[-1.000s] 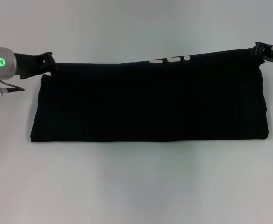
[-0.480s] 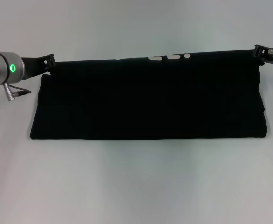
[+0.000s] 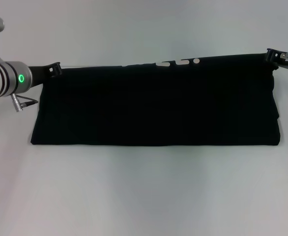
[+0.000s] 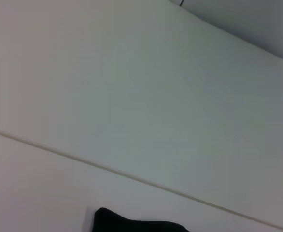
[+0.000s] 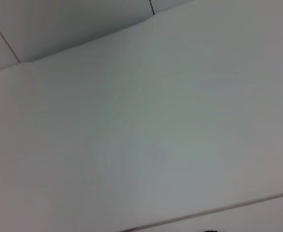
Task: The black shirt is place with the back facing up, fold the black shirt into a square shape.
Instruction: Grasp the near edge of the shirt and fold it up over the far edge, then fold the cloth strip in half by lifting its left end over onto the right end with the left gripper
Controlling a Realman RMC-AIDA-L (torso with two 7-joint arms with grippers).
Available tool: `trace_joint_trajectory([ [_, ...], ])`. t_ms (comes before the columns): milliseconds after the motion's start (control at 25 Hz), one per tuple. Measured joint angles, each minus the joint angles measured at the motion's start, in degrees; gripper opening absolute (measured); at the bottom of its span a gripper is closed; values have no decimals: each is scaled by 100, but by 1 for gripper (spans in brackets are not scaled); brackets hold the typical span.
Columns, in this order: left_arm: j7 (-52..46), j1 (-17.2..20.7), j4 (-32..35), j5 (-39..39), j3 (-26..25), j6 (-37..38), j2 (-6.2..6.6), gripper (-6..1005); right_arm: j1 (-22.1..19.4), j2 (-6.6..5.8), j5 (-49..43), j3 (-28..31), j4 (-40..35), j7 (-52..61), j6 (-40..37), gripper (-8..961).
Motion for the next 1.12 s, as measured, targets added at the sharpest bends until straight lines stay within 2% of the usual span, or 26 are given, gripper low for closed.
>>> trace_joint_trajectory([
  [120,0,-38,-2,0,10,10,5,144,19,-4,0,0,-19,8,10,143],
  [160,0,-106,-90,0,31,3,41,146,32,-20,-4,1,-20,8,9,145],
  [480,-14,-310,-227,-1,51,-64,71,155,205,-205,-67,-80,-5,-10,47,165],
  [600,-60,-276,36,-44,14,400,77,371,210,-288,-65,-83,-44,-6,-180,224],
  [640,-60,-276,36,-44,14,400,77,390,205,-347,-66,-82,-68,11,-360,252],
  [680,-67,-147,387,-199,6,1025,86,408,196,-415,-65,-75,-118,50,-625,281],
  [760,-68,34,777,-494,2,1721,127,446,169,-567,-59,-50,-297,209,-1278,338],
  [840,-69,274,1142,-937,-27,2607,262,483,140,-782,-56,-41,-592,520,-2095,395],
  [880,-69,384,1191,-1185,-61,3029,397,501,139,-912,-60,-43,-705,691,-2512,432],
  [960,-66,589,1002,-1598,-331,3951,757,539,151,-1133,-65,-40,-868,921,-3197,507],
  [1000,-66,589,1002,-1598,-331,3951,757,557,164,-1227,-64,-34,-925,1007,-3485,544],
  [1040,-6,736,703,-1594,-883,4526,952,576,174,-1309,-64,-24,-987,1065,-3728,581],
  [1120,54,945,581,-1417,-1455,4849,994,574,162,-1388,-56,10,-1090,1119,-3984,617],
])
